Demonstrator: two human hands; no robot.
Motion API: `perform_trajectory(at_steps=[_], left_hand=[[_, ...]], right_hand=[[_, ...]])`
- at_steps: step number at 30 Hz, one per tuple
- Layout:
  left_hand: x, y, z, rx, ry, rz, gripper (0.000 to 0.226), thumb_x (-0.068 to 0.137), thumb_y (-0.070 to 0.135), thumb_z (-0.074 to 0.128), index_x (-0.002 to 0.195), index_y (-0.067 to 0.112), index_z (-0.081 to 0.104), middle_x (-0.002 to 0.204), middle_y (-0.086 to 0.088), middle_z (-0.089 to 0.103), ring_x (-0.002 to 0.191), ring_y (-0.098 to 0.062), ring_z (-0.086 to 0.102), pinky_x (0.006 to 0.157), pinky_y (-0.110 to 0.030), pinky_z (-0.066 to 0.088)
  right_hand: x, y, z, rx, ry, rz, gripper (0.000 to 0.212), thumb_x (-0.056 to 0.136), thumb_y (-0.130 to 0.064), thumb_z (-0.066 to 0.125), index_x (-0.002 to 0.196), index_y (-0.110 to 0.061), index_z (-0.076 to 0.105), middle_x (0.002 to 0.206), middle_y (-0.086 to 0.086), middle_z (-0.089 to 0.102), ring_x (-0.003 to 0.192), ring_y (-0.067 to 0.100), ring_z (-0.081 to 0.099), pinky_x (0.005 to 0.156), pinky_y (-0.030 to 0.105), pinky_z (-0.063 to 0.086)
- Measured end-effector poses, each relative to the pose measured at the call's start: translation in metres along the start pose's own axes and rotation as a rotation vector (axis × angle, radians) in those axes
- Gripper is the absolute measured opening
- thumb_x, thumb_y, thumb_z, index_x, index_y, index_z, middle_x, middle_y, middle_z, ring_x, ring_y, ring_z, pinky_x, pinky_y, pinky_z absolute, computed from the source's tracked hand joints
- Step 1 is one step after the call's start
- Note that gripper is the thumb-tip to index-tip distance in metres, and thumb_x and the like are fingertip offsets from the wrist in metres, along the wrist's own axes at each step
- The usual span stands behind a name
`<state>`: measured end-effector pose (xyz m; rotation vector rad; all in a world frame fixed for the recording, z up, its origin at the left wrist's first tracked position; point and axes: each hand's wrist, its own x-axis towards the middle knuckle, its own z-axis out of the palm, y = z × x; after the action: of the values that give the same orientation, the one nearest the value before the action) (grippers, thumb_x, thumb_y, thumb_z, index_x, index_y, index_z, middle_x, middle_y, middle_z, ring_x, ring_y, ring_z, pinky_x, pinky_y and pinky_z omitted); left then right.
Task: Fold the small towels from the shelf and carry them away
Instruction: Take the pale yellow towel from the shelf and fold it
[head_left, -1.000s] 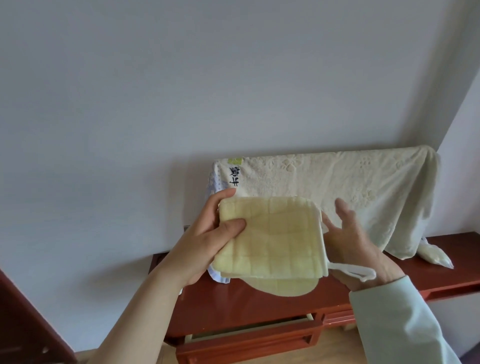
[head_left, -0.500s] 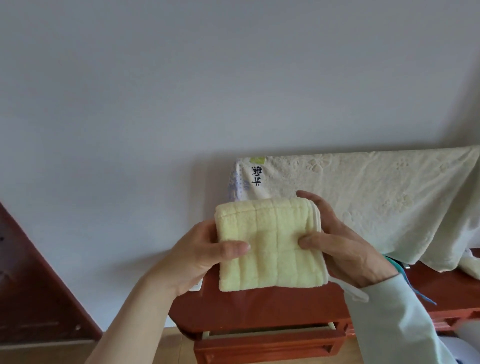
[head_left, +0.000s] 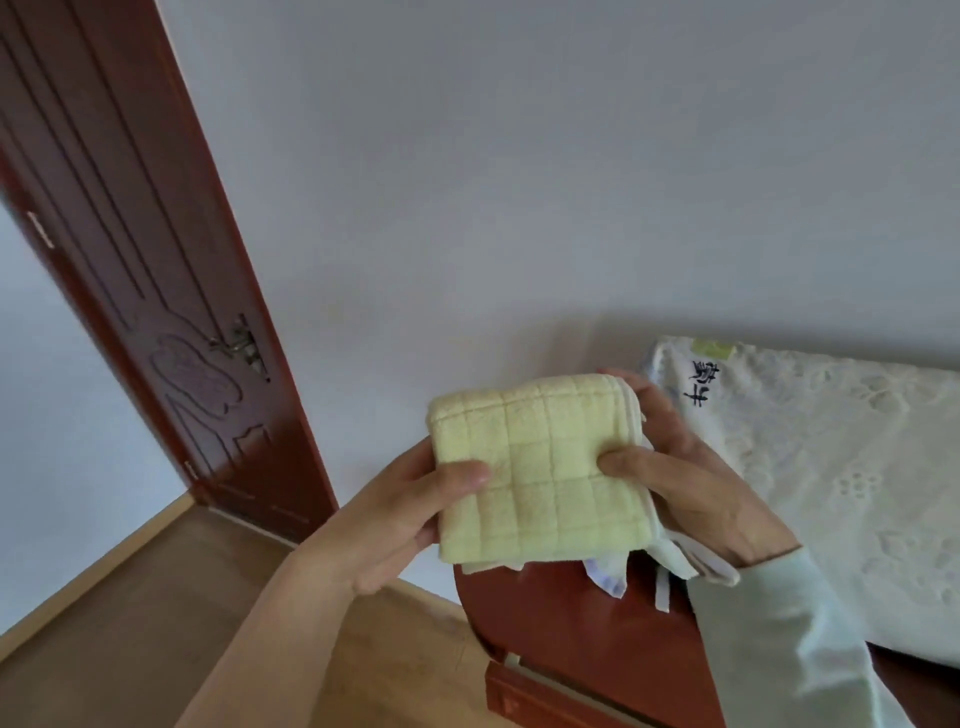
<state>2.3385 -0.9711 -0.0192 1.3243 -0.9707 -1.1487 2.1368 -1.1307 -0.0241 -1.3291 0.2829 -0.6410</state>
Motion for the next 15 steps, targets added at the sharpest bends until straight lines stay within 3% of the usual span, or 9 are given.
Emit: perform_trajectory(at_steps=[5,8,12,15], left_hand=[[-0.040,-0.009,-0.024,-0.061,0.169,-0.008,0.049,0.088,0.034,0.060,0.135,0.020,0.058,0.127,-0.002,0.074,0.118,-0.021,0.070,0.086,-0.032,0.060],[-0.076,-0.014,-0.044,-0.116,0.291,0.014,0.048,0.081,0.031,0.071,0.128,0.022,0.064,0.124,-0.004,0.075,0.113,-0.024,0.073,0.084,-0.034,0.061],[-0.124,-0.018,-0.073,-0.133,0.412,0.040,0.041,0.082,0.013,0.065,0.123,0.020,0.065,0.115,-0.002,0.078,0.104,-0.020,0.076,0.077,-0.028,0.061],[-0.160,-0.024,-0.104,-0.117,0.559,0.059,0.048,0.080,0.013,0.070,0.127,0.017,0.063,0.119,-0.004,0.077,0.107,-0.022,0.075,0.079,-0.029,0.060]], right_hand=[[0.032,0.023,0.040,0.050,-0.154,0.017,0.072,0.075,0.005,0.063,0.136,-0.033,0.053,0.110,-0.005,0.069,0.097,0.016,0.070,0.079,0.035,0.058],[0.048,0.036,0.077,0.073,-0.259,0.060,0.073,0.074,0.005,0.063,0.135,-0.033,0.053,0.104,-0.005,0.072,0.092,0.016,0.072,0.074,0.032,0.059],[0.065,0.052,0.130,0.091,-0.383,0.121,0.074,0.072,0.004,0.065,0.133,-0.036,0.057,0.102,-0.004,0.075,0.090,0.019,0.074,0.072,0.033,0.061],[0.078,0.068,0.179,0.072,-0.456,0.173,0.069,0.074,-0.002,0.069,0.130,-0.042,0.061,0.108,-0.004,0.075,0.097,0.020,0.074,0.076,0.034,0.061]])
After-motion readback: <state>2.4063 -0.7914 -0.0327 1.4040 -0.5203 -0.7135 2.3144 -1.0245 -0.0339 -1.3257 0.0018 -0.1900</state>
